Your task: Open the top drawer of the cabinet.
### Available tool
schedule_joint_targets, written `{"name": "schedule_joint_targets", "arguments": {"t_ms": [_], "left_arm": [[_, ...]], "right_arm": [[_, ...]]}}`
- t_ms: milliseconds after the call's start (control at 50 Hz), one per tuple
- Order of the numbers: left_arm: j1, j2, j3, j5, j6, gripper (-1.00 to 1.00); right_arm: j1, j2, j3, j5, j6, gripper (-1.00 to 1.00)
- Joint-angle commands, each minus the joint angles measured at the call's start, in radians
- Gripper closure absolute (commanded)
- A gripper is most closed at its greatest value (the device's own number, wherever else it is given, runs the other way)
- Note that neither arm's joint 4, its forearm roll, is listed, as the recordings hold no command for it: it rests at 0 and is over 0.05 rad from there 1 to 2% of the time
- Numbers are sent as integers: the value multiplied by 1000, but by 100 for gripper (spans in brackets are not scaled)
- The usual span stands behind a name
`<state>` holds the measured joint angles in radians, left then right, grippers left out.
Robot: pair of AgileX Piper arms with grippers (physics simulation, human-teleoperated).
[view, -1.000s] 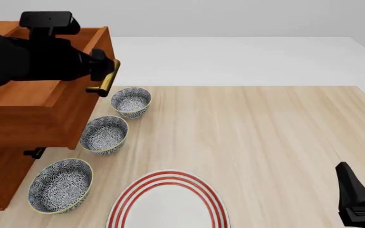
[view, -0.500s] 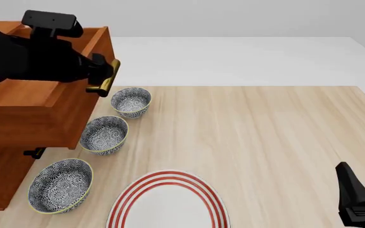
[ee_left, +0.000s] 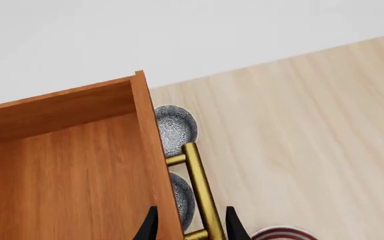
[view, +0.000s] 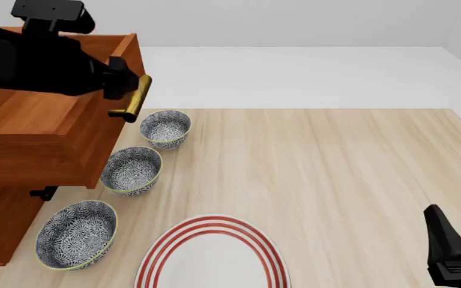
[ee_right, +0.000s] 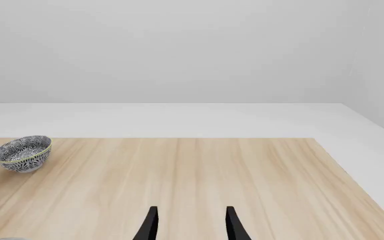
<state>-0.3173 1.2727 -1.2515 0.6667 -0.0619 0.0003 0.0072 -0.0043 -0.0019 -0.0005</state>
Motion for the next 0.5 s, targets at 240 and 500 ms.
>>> {"name": "schedule_joint_targets", "arguments": {"t_ms": [240,500], "left_arm": [[-44,-71,-86,46,33,-100],[-48,-99,-100,60,38,-100]], "right_arm": [[0,0,0,0,0,-100],[0,0,0,0,0,-100]]}}
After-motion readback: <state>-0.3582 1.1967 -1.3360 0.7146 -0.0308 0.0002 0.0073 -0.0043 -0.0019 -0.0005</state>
